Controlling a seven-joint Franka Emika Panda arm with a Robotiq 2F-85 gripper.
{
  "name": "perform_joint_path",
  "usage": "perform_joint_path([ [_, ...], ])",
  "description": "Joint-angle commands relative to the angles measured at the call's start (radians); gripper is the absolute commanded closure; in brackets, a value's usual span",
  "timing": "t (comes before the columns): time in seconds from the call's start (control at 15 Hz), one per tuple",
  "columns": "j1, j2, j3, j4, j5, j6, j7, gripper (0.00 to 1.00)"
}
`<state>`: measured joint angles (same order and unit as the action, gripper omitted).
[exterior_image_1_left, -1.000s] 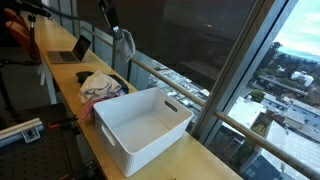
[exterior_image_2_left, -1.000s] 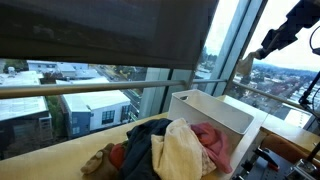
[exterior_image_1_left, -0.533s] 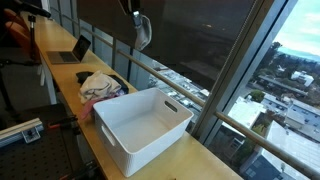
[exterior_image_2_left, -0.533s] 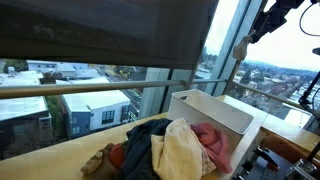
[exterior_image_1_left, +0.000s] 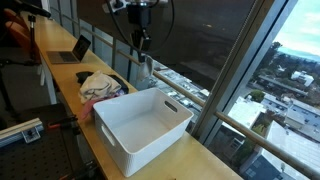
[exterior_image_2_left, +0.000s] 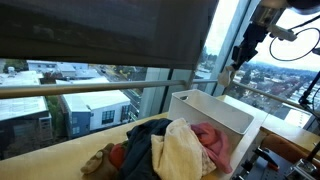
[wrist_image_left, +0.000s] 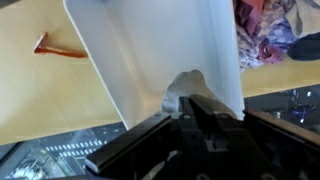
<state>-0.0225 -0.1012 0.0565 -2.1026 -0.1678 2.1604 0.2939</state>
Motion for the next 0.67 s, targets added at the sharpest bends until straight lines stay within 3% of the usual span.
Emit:
perform_joint_path([
  [0.0,-0.010,0.049,-0.050,0.013,0.096,-0.076,-0.098,0.78],
  [0.07,-0.016,0.054,-0.064,0.012,0.110,-0.093,-0.118,0.67],
  [0.6,-0.065,0.000,-0.140,-0.001,0.140,-0.178,-0.288,0.11],
])
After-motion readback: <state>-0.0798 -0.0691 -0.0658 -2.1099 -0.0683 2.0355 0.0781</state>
